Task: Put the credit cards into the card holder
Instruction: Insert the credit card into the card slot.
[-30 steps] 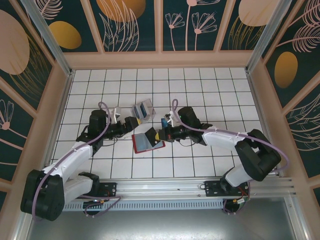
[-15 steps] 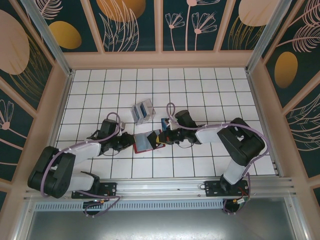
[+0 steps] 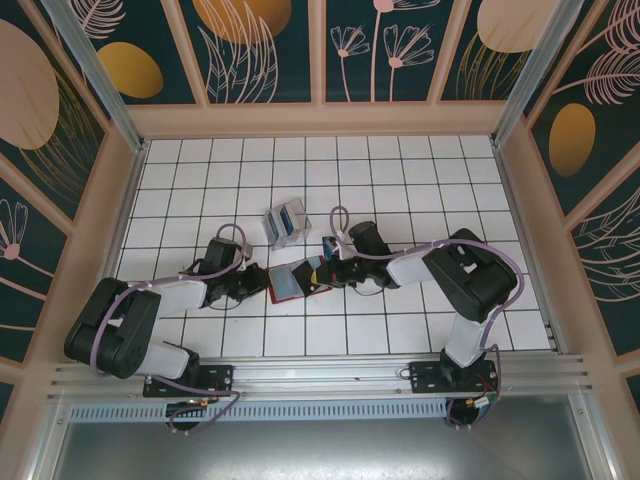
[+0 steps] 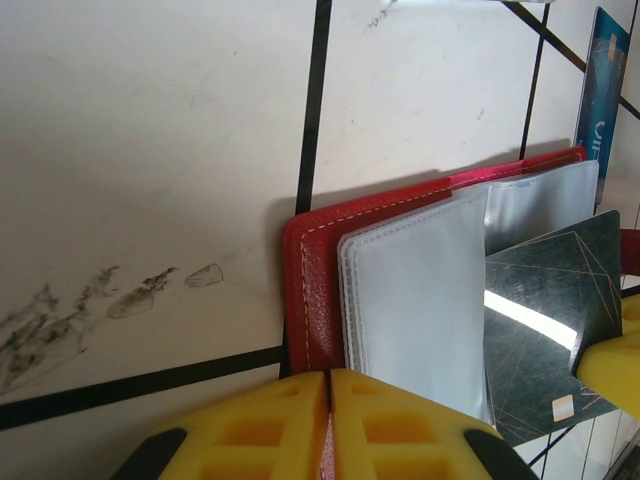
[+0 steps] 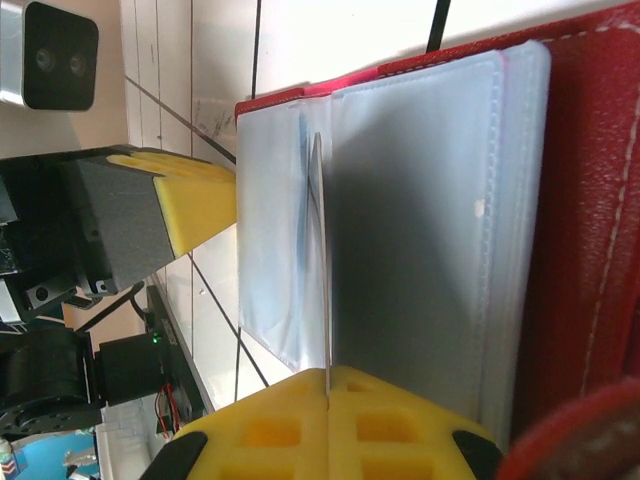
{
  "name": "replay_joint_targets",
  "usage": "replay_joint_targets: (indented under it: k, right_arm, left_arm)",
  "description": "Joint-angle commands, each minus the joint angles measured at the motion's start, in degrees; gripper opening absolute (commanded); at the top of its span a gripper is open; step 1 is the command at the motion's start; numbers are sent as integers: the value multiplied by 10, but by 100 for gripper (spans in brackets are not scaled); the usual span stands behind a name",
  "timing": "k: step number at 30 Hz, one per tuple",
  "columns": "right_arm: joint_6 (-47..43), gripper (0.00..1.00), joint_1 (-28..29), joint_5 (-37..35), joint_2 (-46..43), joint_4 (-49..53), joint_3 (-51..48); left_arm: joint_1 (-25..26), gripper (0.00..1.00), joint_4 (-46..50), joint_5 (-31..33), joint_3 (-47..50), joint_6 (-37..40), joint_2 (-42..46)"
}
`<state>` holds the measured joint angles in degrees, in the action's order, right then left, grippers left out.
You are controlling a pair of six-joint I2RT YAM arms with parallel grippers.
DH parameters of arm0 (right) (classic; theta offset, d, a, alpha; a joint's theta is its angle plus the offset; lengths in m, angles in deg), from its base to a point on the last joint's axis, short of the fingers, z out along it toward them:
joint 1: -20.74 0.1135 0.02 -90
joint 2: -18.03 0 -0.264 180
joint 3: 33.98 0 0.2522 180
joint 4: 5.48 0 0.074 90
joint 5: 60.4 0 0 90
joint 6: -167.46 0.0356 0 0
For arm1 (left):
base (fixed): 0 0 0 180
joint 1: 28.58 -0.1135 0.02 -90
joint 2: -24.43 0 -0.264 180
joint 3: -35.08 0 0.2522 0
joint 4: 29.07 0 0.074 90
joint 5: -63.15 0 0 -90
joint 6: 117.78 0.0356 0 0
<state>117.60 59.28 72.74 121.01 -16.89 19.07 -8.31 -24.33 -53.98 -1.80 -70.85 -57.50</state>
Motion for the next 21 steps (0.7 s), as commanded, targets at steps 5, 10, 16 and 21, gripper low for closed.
replay_joint_targets:
  k: [5,10,16,21]
  right_arm:
    - [-17,0,0,13,22,-28,6]
    - [-2,0,0,30,43,-75,11]
    - [15,0,0,52,57,-122,8]
    - [10,0,-1,64,65,-130,11]
  left_arm:
    - [3,11,39,61,4,21,-25]
    - [3,7,48,66,2,23,-23]
    - [3,6,60,82,2,26,-18]
    - [3,4,87,108,-9,37,-23]
